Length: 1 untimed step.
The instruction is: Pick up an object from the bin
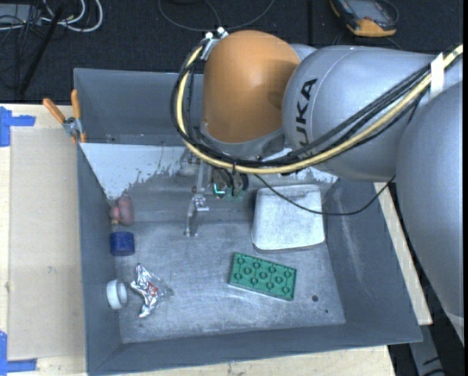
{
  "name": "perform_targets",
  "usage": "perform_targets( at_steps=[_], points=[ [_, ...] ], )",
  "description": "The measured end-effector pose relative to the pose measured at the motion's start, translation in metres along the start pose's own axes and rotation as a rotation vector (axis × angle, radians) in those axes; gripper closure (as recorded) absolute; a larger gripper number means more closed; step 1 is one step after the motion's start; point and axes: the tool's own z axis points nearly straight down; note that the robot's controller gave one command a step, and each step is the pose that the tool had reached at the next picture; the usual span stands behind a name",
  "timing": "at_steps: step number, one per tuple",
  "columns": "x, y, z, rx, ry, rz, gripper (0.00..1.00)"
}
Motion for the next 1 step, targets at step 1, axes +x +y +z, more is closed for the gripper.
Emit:
perform_targets(
  at_steps=[1],
  points=[
    [0.0571, 0.011, 0.1386, 0.001, 0.001, -0.097, 0.0]
  ],
)
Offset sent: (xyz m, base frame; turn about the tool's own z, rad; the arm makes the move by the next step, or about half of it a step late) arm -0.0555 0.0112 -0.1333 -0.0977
